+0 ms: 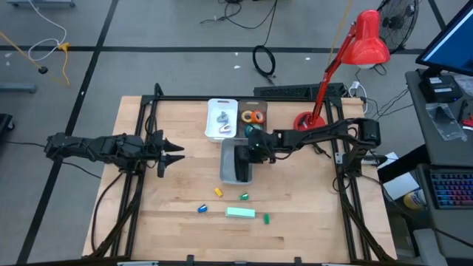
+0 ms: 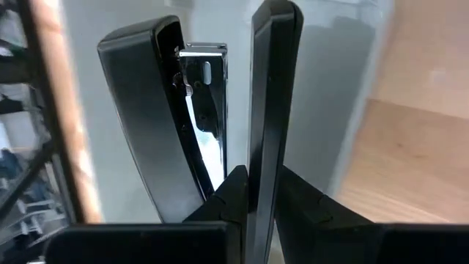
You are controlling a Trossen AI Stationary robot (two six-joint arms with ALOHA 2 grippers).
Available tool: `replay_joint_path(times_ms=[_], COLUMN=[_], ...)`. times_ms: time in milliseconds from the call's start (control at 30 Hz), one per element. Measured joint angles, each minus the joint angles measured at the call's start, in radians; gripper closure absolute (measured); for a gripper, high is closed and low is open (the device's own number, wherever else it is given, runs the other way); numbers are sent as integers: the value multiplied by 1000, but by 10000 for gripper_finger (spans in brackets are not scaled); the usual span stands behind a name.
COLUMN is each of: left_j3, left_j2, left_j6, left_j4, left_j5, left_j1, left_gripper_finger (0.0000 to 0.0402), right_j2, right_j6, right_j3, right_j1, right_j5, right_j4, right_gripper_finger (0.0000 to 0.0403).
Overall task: Pick and place Stapler, Stapler remover, tape
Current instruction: Put the black stapler into the gray bin, then put the light green stapler into the gray bin
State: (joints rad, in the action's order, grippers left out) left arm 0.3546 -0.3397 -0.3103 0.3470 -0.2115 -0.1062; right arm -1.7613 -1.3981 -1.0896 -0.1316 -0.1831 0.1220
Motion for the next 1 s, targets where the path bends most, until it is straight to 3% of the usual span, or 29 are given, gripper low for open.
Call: replay_joint_path(times_ms=[267,533,1000], left_j3=[0,0,0], left_j2=[0,0,0], left_j6=[1,1,1], left_j4=[0,0,1], left_j5=[0,0,0], left_j1=[0,0,0], left_gripper_finger=[236,236,236], right_j2=[-1,1,30], right_j6=[-9,-31,-5], right_j3=[1,1,1], right_j1=[-6,-14,-14], right_j5=[-4,-5,-5], right_j4=[4,25,-21], right_gripper_finger=[367,312,350])
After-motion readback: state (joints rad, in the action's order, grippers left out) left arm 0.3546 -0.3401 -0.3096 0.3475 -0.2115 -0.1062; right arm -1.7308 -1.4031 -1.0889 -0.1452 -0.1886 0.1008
